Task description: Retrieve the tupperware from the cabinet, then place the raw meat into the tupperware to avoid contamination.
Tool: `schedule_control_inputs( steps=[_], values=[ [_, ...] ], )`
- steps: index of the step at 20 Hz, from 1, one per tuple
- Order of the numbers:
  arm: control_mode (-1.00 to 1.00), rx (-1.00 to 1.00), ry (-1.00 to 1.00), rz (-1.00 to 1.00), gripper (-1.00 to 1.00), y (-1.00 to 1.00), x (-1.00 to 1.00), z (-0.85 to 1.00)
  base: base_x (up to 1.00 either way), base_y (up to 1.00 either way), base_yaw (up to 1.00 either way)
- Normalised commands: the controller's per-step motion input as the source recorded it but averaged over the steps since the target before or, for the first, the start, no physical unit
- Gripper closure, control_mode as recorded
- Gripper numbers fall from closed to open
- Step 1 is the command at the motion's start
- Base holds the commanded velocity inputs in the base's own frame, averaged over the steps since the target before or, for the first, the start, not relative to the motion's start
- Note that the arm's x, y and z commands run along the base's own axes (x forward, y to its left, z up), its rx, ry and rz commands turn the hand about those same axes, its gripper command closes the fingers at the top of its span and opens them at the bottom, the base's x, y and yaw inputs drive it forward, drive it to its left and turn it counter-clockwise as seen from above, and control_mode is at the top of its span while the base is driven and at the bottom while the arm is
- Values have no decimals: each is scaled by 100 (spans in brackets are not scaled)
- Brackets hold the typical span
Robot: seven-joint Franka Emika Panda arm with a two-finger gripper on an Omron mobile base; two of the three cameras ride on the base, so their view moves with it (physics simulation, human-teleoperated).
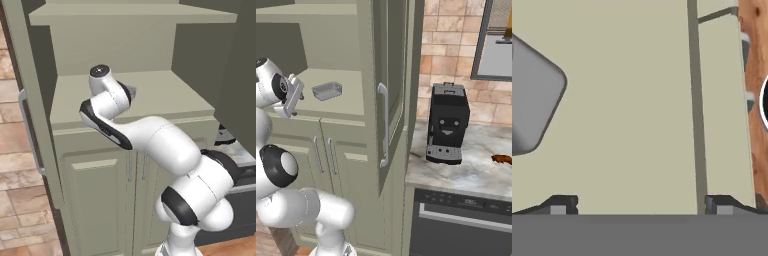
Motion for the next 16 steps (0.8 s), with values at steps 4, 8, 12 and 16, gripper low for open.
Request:
schedule_control_inputs(
  steps=[4, 8, 12, 16],
  values=[
    [-100, -9, 5, -22, -100, -45, 44, 14, 0, 0, 0],
    [-100, -3, 7, -20, -100, -55, 28, 33, 0, 0, 0],
    [-100, 0, 2, -20, -100, -63, 6, 43, 0, 0, 0],
    [-100, 0, 0, -21, -100, -51, -5, 33, 0, 0, 0]
  ],
)
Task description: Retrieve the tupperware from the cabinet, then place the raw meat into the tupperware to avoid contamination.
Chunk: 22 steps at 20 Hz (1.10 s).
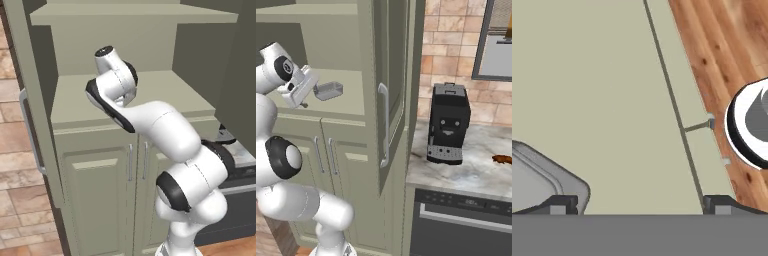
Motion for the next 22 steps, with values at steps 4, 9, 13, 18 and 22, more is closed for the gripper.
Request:
schedule_control_inputs(
  steps=[4, 9, 13, 18, 22],
  values=[
    [-100, 0, -4, -12, -100, -21, 17, 13, 0, 0, 0],
    [-100, -1, -1, -1, -100, 3, 38, 0, 0, 0, 0],
    [-100, 0, 0, 0, -100, 2, 40, 0, 0, 0, 0],
    [-100, 0, 0, 0, -100, 7, 37, 0, 0, 0, 0],
    [-100, 0, 0, 0, -100, 15, 37, 0, 0, 0, 0]
  ],
)
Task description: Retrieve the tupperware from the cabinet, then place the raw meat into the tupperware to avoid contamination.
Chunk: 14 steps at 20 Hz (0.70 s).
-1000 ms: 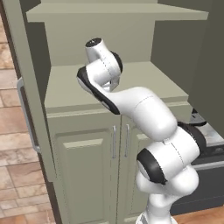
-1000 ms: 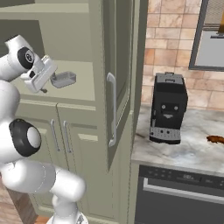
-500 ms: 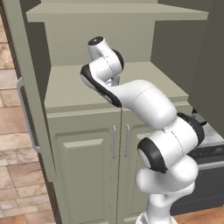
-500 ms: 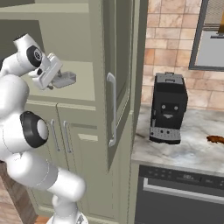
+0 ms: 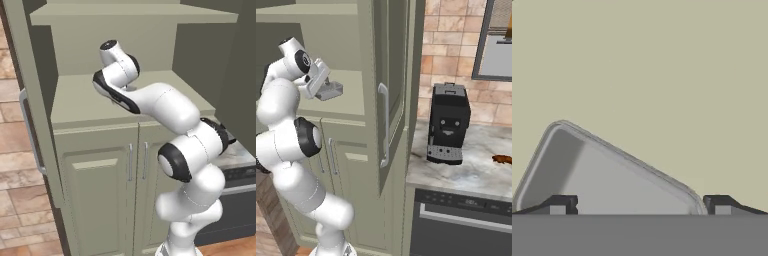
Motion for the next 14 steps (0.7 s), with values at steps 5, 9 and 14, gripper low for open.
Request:
schedule_control_inputs(
  steps=[5, 9, 14],
  values=[
    [-100, -1, 6, -2, -100, 15, 5, -4, 0, 0, 0],
    [-100, 0, 4, -4, -100, 5, -4, -11, 0, 0, 0],
    [-100, -2, 4, -2, -100, 0, 0, -27, 0, 0, 0]
  ],
)
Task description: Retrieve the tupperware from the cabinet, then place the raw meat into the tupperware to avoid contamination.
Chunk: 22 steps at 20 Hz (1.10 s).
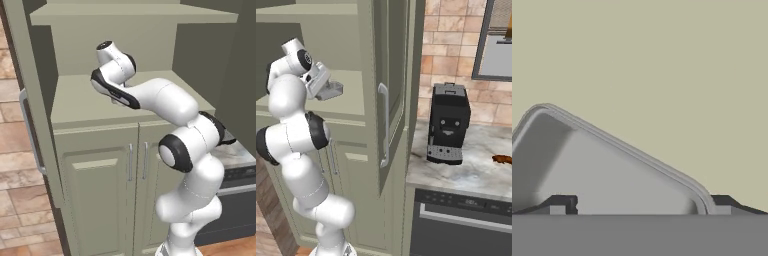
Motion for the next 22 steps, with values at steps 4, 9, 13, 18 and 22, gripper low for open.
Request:
schedule_control_inputs(
  steps=[4, 9, 13, 18, 22],
  values=[
    [-100, -4, 0, 0, -100, 0, 0, -52, 0, 0, 0],
    [-100, -2, 0, 0, -100, 0, 0, -34, 0, 0, 0],
    [-100, 0, 0, -1, 100, 0, 0, -16, 0, 0, 0],
    [-100, 0, 0, -1, 100, 0, 0, -3, 0, 0, 0],
    [-100, 0, 0, 0, 100, 0, 2, 0, 0, 0, 0]
  ],
)
